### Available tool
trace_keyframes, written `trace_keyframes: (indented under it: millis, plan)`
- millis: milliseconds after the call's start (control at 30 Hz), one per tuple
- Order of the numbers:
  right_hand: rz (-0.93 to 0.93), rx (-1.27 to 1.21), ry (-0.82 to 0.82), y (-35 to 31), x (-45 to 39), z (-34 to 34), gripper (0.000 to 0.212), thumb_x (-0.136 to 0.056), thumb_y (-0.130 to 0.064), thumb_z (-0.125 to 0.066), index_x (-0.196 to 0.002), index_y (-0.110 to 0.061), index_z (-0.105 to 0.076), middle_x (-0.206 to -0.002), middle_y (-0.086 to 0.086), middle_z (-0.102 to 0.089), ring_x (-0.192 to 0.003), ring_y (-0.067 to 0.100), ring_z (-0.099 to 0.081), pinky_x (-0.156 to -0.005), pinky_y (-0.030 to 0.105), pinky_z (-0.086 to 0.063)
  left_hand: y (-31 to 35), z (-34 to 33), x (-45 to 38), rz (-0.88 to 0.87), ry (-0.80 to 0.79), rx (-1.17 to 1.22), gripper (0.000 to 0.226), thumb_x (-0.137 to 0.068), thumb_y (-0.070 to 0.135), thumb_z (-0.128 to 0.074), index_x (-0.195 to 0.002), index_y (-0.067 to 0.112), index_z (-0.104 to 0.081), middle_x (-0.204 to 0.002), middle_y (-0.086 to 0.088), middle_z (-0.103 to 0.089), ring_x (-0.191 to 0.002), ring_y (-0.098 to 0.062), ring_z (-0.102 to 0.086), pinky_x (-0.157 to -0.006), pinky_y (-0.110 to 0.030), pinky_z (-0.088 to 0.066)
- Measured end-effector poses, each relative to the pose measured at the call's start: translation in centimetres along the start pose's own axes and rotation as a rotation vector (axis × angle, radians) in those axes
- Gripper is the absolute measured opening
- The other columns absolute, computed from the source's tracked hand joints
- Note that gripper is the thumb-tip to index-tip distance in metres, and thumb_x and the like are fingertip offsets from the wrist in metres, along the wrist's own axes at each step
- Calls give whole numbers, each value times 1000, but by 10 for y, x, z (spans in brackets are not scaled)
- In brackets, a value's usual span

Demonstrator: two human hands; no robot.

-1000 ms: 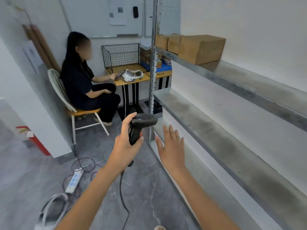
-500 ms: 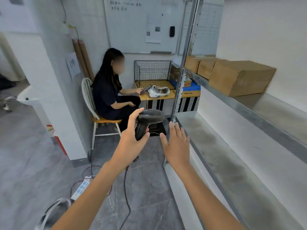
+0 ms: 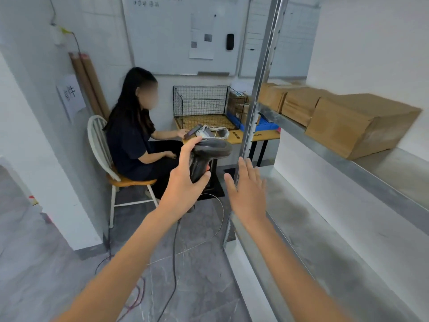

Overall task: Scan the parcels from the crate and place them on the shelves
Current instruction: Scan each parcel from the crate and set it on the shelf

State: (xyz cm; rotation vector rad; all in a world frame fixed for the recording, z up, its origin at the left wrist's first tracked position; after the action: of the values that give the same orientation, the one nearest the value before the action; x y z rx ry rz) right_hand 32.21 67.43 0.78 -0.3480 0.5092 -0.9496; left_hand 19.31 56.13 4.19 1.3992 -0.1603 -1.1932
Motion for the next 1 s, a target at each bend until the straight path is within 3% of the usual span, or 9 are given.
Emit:
trace_keyframes:
  millis: [167, 333, 400, 500, 600, 733, 800, 867, 1000]
  plan:
    - [-100, 40, 117, -11, -64, 2, 64, -106, -50, -33, -161, -24, -15, -168, 2, -11, -155, 28, -6, -123, 51, -6, -26, 5, -71, -100, -89, 57, 89, -97, 5, -68, -138, 71, -24, -130, -4, -62, -93, -8, -68, -87, -25, -59]
    - [-213, 96, 220, -17, -109, 14, 64, -105, -51, -32, -160, -24, -15, -168, 3, -12, -155, 29, -8, -123, 54, -8, -47, -1, -132, -123, -195, 153, 88, -95, 1, -67, -139, 66, -28, -116, 16, -65, -89, -7, -68, -85, -27, -58]
    - [-248, 108, 248, -13, -121, 20, 63, -105, -51, -33, -160, -24, -16, -168, 3, -12, -155, 29, -7, -124, 54, -7, -53, -10, -151, -107, -230, 208, 85, -95, 0, -67, -143, 58, -29, -121, 13, -65, -85, -6, -68, -83, -29, -59]
    - [-284, 127, 279, -9, -136, 30, 64, -105, -51, -32, -160, -24, -16, -169, 3, -10, -155, 27, -5, -124, 52, -5, -57, -26, -173, -114, -276, 281, 81, -96, 0, -67, -146, 51, -29, -127, 25, -60, -89, -7, -70, -84, -32, -60]
    - [-296, 132, 324, -7, -148, 44, 64, -105, -50, -34, -160, -24, -14, -169, 1, -8, -155, 26, -3, -125, 51, -5, -59, -46, -195, -129, -298, 338, 79, -96, 1, -67, -147, 49, -30, -133, 12, -58, -106, -11, -70, -92, -38, -60]
    - [-286, 215, 476, -4, -167, 87, 67, -104, -50, -39, -160, -23, -14, -168, 1, -12, -155, 25, -5, -124, 49, -5, -59, -82, -229, -144, -311, 386, 78, -96, 2, -68, -150, 39, -28, -132, 1, -59, -99, -21, -71, -88, -49, -61]
    - [-305, 265, 553, -1, -175, 116, 67, -104, -49, -40, -160, -21, -16, -168, 3, -15, -155, 26, -6, -124, 48, -5, -53, -102, -246, -151, -329, 431, 78, -95, 0, -68, -148, 40, -28, -139, -9, -54, -106, -36, -67, -93, -56, -57]
    - [-341, 305, 595, 6, -182, 145, 67, -104, -49, -39, -160, -22, -14, -169, 2, -10, -155, 28, -4, -125, 49, -4, -44, -123, -260, -171, -362, 474, 77, -95, -1, -67, -149, 36, -28, -141, -12, -51, -105, -38, -67, -91, -50, -59]
    - [-480, 447, 579, 30, -196, 185, 70, -105, -52, -33, -161, -25, -3, -169, 1, 3, -155, 33, 7, -124, 53, 0, -35, -165, -279, -192, -422, 583, 78, -94, -4, -66, -150, 35, -30, -135, -12, -56, -71, -19, -69, -64, -31, -58]
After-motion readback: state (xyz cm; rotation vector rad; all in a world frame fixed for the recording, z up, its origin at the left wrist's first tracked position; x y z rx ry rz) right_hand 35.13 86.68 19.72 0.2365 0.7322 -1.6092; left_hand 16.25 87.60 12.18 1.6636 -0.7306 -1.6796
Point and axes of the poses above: each hand's wrist, its own x-axis away from the middle knuckle, its own z-axis out of the back of the hand, y = z × x, the point moved 5 cm from there along -x, towards the middle knuckle
